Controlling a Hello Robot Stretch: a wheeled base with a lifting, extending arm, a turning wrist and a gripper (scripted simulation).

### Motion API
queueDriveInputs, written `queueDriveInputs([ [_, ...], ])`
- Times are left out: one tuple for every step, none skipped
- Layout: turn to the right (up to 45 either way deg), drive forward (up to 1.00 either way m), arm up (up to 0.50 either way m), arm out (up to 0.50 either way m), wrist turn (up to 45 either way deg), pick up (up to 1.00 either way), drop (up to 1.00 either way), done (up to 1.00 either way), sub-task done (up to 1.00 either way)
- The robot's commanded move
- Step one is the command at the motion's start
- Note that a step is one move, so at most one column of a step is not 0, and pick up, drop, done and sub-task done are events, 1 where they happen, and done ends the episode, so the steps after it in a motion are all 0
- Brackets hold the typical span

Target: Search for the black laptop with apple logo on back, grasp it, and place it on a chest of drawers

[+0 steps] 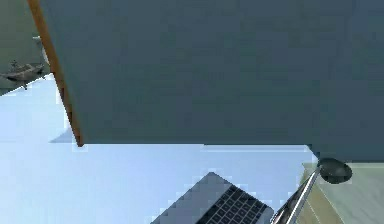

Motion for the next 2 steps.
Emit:
queueDriveInputs([
  [45.0, 0.00, 0.00, 0.00, 0.0, 0.00, 0.00, 0.00, 0.00],
  [18.0, 0.00, 0.00, 0.00, 0.0, 0.00, 0.00, 0.00, 0.00],
])
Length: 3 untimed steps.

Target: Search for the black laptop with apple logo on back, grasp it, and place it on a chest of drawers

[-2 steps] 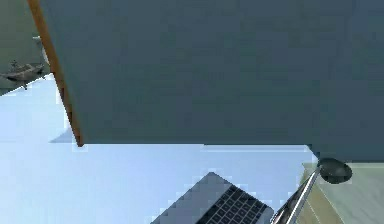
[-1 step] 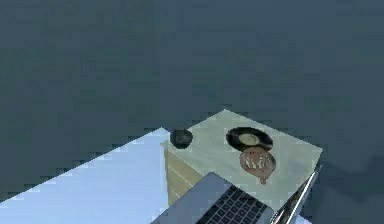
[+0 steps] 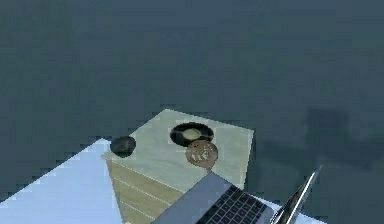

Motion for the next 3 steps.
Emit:
queueDriveInputs([
  [0.0, 0.20, 0.00, 0.00, 0.0, 0.00, 0.00, 0.00, 0.00],
  [-45.0, 0.00, 0.00, 0.00, 0.0, 0.00, 0.00, 0.00, 0.00],
  [-15.0, 0.00, 0.00, 0.00, 0.0, 0.00, 0.00, 0.00, 0.00],
])
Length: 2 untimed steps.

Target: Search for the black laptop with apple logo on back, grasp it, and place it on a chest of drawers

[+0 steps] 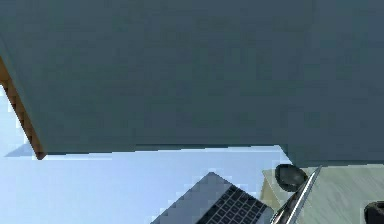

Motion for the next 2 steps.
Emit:
queueDriveInputs([
  [0.0, 0.00, 0.00, 0.48, 0.0, 0.00, 0.00, 0.00, 0.00],
  [0.0, 0.00, 0.00, 0.00, 39.0, 0.00, 0.00, 0.00, 0.00],
])
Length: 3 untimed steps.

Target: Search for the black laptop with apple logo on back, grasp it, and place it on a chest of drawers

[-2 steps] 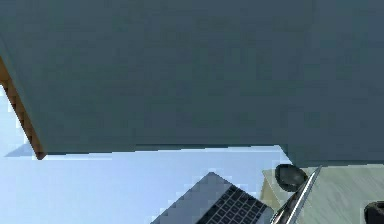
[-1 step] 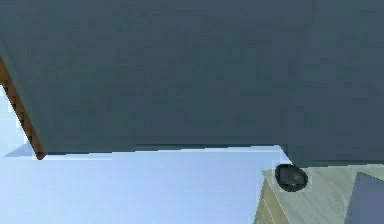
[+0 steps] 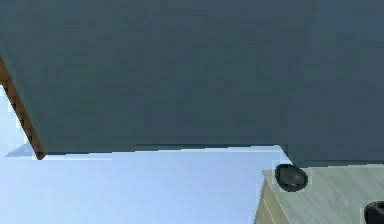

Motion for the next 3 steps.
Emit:
queueDriveInputs([
  [0.0, 0.00, -0.10, 0.00, 0.0, 0.00, 0.00, 0.00, 0.00],
  [0.0, 0.00, -0.32, 0.00, 0.0, 0.00, 0.00, 0.00, 0.00],
  [0.0, 0.00, 0.00, 0.00, 0.0, 0.00, 1.00, 0.00, 0.00],
])
